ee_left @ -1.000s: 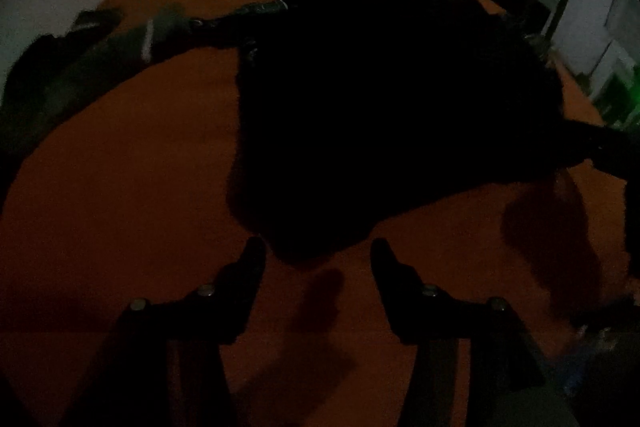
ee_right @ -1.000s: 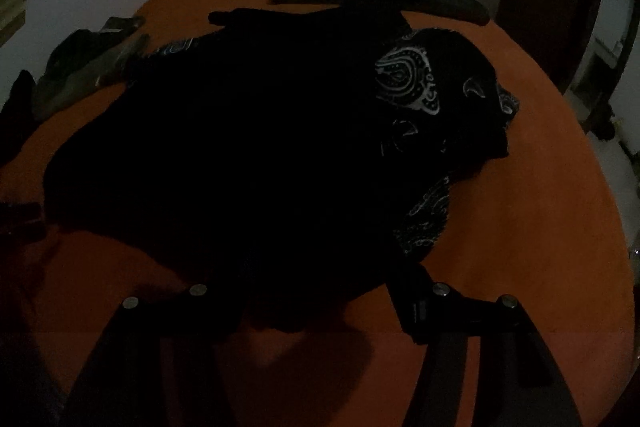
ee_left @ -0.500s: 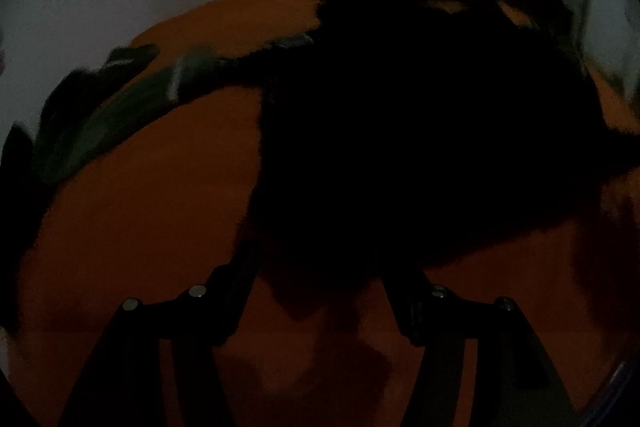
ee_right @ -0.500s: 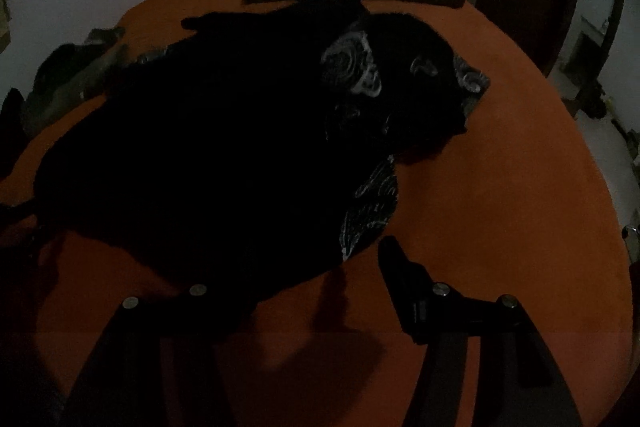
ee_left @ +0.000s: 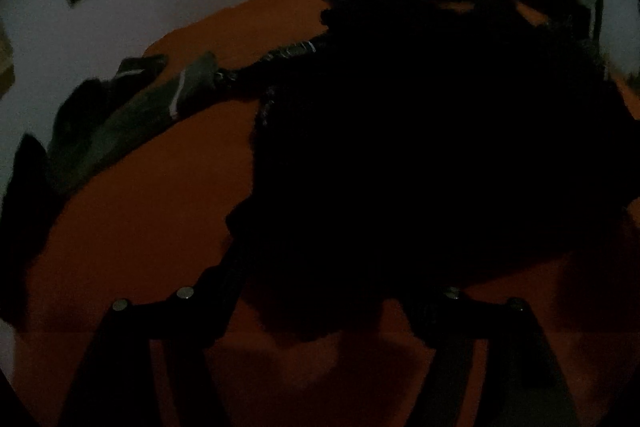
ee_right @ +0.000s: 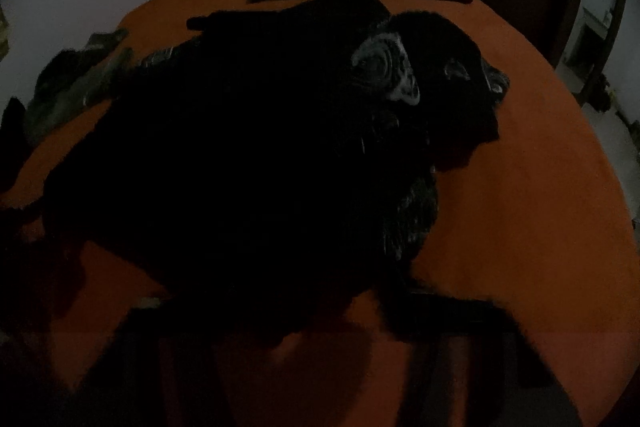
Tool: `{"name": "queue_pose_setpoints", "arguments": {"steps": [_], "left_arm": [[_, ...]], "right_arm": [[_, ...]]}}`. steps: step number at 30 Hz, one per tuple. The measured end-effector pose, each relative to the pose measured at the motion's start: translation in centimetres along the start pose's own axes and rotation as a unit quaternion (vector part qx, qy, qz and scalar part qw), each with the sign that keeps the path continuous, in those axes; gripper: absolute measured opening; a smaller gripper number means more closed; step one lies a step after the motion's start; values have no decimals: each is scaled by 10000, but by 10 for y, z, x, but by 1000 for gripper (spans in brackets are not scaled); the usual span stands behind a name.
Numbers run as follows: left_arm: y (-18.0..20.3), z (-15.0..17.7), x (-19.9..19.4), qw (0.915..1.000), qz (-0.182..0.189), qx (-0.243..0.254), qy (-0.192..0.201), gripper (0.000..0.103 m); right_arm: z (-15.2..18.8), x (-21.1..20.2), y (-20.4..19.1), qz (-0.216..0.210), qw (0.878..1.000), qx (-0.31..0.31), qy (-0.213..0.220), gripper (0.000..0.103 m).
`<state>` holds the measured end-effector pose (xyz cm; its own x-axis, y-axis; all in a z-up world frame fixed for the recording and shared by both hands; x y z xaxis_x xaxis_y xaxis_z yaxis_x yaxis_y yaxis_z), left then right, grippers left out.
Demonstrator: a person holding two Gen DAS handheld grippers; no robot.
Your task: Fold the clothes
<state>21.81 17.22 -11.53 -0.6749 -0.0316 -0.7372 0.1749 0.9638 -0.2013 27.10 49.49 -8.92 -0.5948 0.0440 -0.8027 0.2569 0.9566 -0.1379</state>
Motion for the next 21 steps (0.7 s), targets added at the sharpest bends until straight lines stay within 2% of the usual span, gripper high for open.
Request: {"name": "queue_pose_setpoints", "arguments": {"steps": [2,4,5,8,11,13,17,21], "left_arm": [[-21,-8,-14,9978,-149,-487,419,73],[-44,-17,-23,9908,-322,-939,923,73],[-48,-18,-27,9889,-262,-1026,1039,73],[-39,-12,-12,9966,-55,-670,484,73],[-28,8,-8,9977,317,-605,6,73],[-17,18,-11,9975,537,-448,-71,73],[17,28,-16,9979,504,405,-36,74],[34,30,-12,9963,32,860,-19,74]], "right_arm": [[-11,-21,-1,2,9989,-16,474,17],[-23,-44,-1,16,9953,-46,964,15],[-24,-50,0,-1,9946,-28,1040,15],[-22,-52,5,-45,9951,62,988,16],[-18,-45,9,-59,9967,158,792,15],[-18,-41,9,-67,9973,203,701,16],[-17,-40,10,-74,9977,192,649,16],[-17,-40,11,-118,9975,246,652,16]]}}
Point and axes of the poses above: each gripper's, at about its wrist camera, not at the fingertips, and x roughly the way its jaws point, y to its right, z to its underside, the point moved 7 cm from there along x, roughly the way its jaws point, and after that the axes turned 2 degrees about x, right-handed, at the moved point
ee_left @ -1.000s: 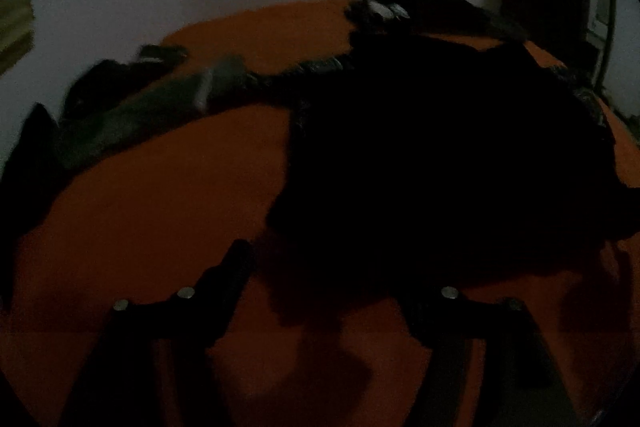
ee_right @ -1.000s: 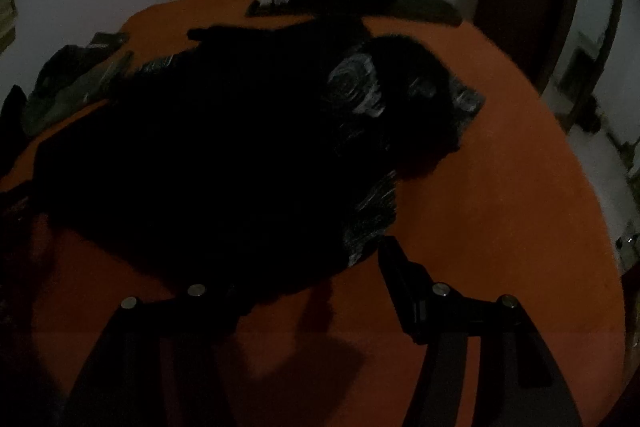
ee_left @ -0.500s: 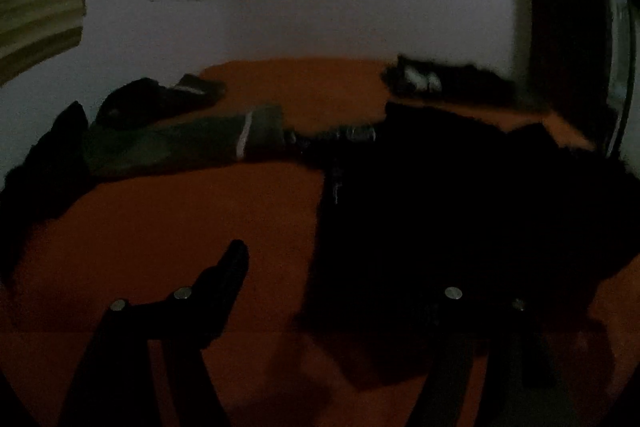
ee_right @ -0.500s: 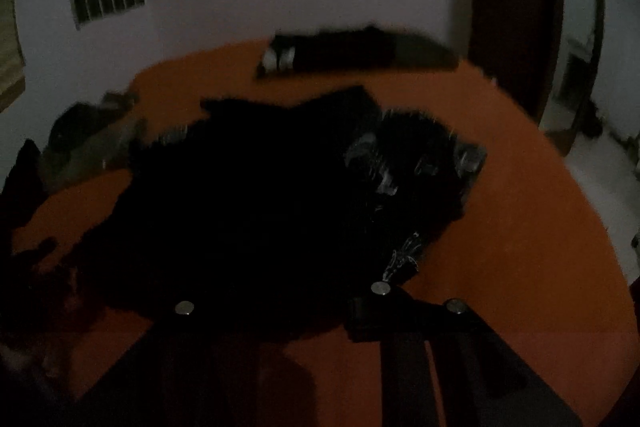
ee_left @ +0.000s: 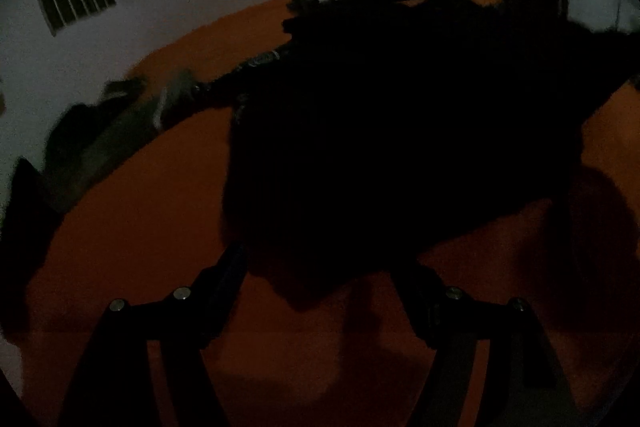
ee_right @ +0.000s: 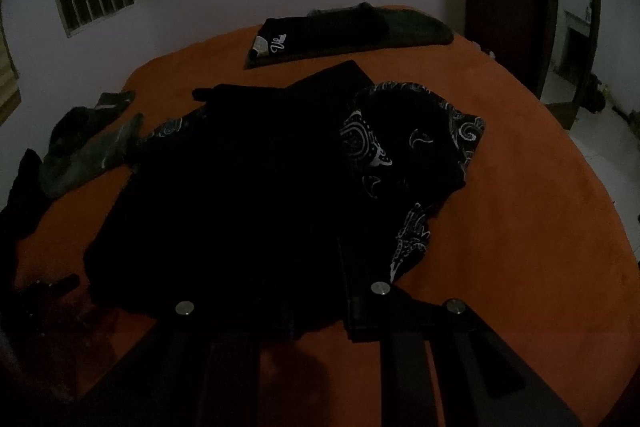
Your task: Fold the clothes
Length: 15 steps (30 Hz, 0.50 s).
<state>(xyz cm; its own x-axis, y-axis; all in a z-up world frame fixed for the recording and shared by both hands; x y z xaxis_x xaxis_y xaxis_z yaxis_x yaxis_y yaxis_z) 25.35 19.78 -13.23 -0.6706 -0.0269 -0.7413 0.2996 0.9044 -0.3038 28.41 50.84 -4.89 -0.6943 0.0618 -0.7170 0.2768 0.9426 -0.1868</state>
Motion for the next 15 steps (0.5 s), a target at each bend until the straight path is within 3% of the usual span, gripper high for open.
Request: {"name": "queue_pose_setpoints", "arguments": {"steps": [3,12,15], "left_arm": [[8,3,15,9992,-97,233,-322,74],[15,6,30,9934,-620,943,-181,74],[-2,-5,14,9979,-517,370,141,74]], "right_arm": [[2,2,-1,-6,10000,6,-33,16],[9,3,2,4,9999,68,-151,16],[9,3,2,7,9999,72,-128,16]]}}
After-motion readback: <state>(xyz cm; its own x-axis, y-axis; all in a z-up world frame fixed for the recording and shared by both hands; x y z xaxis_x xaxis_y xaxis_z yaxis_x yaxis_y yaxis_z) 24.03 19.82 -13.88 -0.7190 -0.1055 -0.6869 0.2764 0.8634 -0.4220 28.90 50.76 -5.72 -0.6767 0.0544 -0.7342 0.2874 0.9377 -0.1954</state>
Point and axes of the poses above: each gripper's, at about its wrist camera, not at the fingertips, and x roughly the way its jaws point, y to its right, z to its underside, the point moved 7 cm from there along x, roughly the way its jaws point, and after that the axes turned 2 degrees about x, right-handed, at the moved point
